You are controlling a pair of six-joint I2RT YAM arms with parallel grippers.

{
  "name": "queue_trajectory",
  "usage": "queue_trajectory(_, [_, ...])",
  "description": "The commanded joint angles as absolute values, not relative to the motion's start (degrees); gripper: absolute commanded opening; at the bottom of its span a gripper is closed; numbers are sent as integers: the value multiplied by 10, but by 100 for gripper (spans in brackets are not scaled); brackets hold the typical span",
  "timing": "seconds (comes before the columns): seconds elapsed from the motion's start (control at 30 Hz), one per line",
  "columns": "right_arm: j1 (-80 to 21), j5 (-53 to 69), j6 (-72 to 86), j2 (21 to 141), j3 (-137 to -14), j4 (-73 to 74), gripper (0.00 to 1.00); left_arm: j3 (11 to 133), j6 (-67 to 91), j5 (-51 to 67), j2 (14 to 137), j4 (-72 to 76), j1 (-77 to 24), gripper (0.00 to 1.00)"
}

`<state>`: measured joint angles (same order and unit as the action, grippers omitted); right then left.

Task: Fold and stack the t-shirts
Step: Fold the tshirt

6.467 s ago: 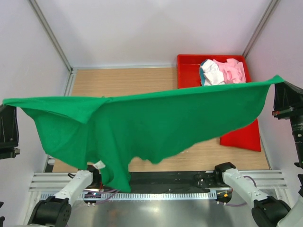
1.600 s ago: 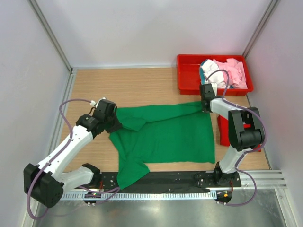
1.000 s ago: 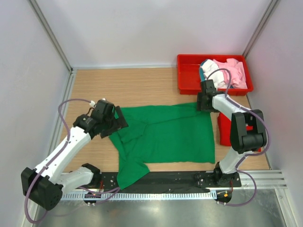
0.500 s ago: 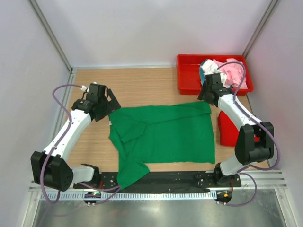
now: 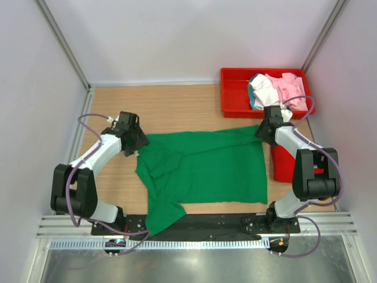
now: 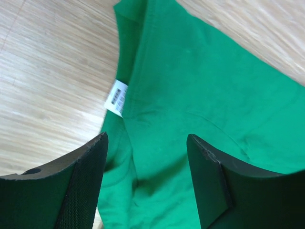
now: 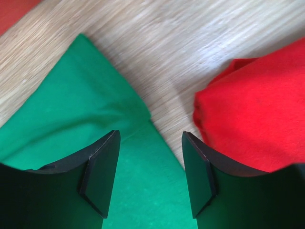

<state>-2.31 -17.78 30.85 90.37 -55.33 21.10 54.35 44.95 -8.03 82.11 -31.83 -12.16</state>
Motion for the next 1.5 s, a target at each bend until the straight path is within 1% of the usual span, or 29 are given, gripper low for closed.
queue_trajectory(0.0, [-9, -169, 332, 896, -542, 168, 60, 536, 447, -95, 845, -260, -108, 66])
queue_trajectory(0.2, [-8, -157, 326, 909, -539, 158, 58, 536, 436, -115, 896, -216, -104, 61])
queue_trajectory(0.3, [-8, -152, 325, 920, -547, 160, 57, 530, 434, -114, 903, -186, -104, 52])
queue_trajectory(0.33, [-8, -153, 324, 923, -550, 161, 56, 528, 434, -117, 908, -178, -104, 44])
queue_trajectory(0.4, [-8, -156, 323, 929, -554, 161, 56, 525, 439, -124, 912, -171, -102, 34])
queue_trajectory(0.43, [-8, -160, 321, 931, -558, 163, 56, 521, 442, -127, 917, -165, -100, 26])
queue_trajectory(0.5, [-8, -162, 321, 933, -562, 164, 56, 515, 448, -128, 917, -163, -97, 15])
queue_trajectory(0.53, [-8, -162, 323, 932, -563, 164, 55, 514, 450, -134, 916, -165, -96, 3])
queue_trajectory(0.57, [8, -160, 323, 931, -564, 163, 55, 511, 454, -137, 911, -168, -95, 0])
queue_trajectory(0.7, [10, -149, 330, 923, -562, 153, 55, 501, 463, -161, 890, -194, -86, 0])
queue_trajectory(0.9, [10, -128, 347, 911, -541, 129, 54, 497, 455, -153, 867, -207, -48, 0])
queue_trajectory(1.07, [10, -91, 375, 898, -520, 93, 53, 508, 441, -133, 867, -207, -45, 0])
queue_trajectory(1.23, [10, -34, 418, 902, -491, 15, 51, 509, 436, -121, 877, -197, -46, 0])
queue_trajectory(1.47, [10, -29, 440, 905, -470, 3, 50, 537, 432, -120, 901, -197, -45, 0])
